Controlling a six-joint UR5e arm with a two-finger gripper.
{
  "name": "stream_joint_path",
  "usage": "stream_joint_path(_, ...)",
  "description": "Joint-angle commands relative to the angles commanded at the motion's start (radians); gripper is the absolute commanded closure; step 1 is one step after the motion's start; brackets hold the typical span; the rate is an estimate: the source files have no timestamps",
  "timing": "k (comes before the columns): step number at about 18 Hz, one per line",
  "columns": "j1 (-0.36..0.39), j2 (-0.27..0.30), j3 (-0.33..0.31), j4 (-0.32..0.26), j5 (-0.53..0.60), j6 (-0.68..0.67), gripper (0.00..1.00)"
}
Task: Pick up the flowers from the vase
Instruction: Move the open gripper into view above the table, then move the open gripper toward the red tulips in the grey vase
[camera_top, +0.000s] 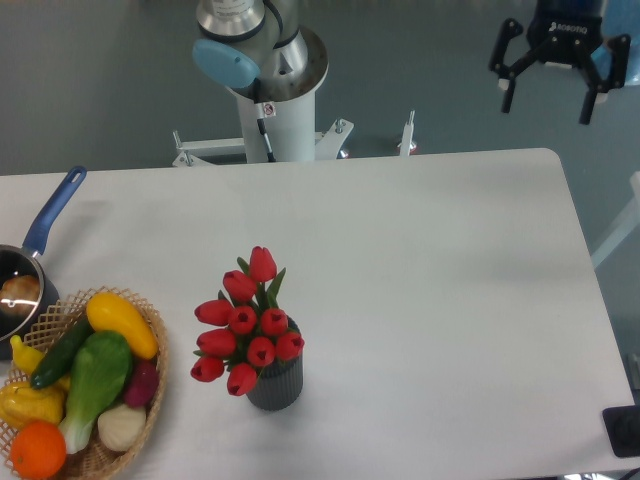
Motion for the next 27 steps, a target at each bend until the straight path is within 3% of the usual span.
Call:
stream_joint_path(6,-0.104,-0.037,-0.061,-0.005,0.024,0.176,0.0)
stream_joint_path(13,-0.242,-0.075,-0.064,-0.006,0.262,0.264,0.0)
stream_joint_path(20,-0.342,-0.087,-0.083,-0.006,0.261,0.25,0.0)
stream_joint_path(27,-0.376,-0.101,-0.092,-0.008,0.272,0.246,0.0)
